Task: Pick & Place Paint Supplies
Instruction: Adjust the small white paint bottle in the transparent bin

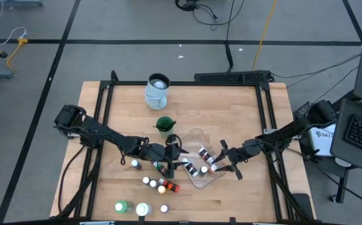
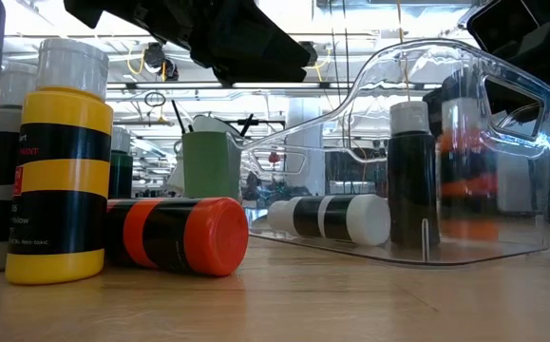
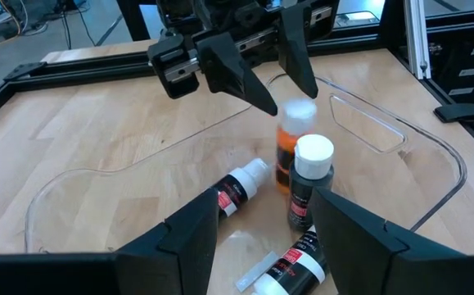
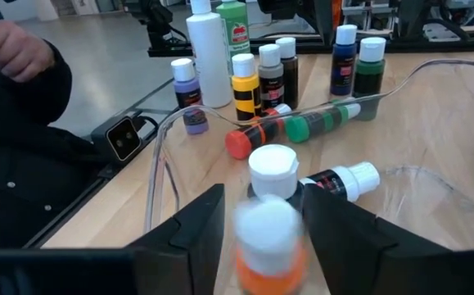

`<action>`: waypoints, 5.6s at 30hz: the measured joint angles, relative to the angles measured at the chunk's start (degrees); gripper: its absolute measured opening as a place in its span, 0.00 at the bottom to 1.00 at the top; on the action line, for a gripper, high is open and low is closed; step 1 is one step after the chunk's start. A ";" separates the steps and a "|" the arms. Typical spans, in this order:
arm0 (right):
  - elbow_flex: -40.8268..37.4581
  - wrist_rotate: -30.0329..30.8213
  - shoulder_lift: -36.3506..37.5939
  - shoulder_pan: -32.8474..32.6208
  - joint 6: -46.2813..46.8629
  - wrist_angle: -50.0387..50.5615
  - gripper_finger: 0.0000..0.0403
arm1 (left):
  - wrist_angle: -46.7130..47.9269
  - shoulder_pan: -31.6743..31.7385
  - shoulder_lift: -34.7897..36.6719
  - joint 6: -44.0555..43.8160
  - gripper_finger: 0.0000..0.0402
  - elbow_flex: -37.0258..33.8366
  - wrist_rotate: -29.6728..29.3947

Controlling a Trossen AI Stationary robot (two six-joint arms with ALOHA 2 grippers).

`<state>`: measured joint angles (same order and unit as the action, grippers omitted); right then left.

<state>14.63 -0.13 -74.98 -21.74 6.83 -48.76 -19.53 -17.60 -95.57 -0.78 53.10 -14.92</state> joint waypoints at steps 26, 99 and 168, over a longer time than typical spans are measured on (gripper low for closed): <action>8.34 6.05 29.39 -0.24 -15.24 29.89 0.19 | 29.36 8.44 -9.92 6.32 0.50 18.82 13.19; -6.25 4.57 32.33 -3.97 -24.08 9.12 0.03 | 42.04 13.90 -27.34 32.40 0.77 36.15 17.80; -6.29 4.79 23.97 -3.96 -32.67 3.01 0.35 | 58.58 -0.35 -13.58 25.91 0.29 44.30 -25.42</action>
<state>8.34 4.67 -51.01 -25.69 -25.85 -45.74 39.05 -17.96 -109.15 25.13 97.40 -40.34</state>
